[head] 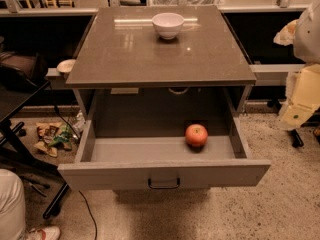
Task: Pick apple from top drawer and place on counter
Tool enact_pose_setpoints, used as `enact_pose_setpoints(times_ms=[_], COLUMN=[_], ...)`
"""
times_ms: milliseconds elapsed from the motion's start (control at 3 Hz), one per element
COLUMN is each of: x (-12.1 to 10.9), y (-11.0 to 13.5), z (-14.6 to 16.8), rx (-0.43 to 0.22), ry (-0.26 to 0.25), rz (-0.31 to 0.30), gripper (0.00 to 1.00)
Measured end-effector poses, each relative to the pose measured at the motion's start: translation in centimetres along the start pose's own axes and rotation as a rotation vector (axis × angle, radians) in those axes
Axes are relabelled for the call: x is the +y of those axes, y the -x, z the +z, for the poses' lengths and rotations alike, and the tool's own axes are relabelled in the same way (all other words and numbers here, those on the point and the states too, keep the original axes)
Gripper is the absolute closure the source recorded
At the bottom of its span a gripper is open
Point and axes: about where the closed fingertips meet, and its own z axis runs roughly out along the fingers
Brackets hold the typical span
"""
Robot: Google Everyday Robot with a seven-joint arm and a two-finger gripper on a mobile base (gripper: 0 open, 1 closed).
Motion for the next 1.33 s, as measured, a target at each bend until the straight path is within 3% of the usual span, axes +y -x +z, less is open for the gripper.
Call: enact_pose_setpoints(times_ms=[333, 667, 1333], x=[0.0, -1.2, -3.2], y=[0.0, 0.1, 1.5], z=[0.0, 1.9, 9.7], rx=[0.000, -0.063, -0.212], ry=[0.000, 0.013, 0.058], rz=[0.000, 0.015, 0.069], gripper=[0.00, 0.00, 0.00])
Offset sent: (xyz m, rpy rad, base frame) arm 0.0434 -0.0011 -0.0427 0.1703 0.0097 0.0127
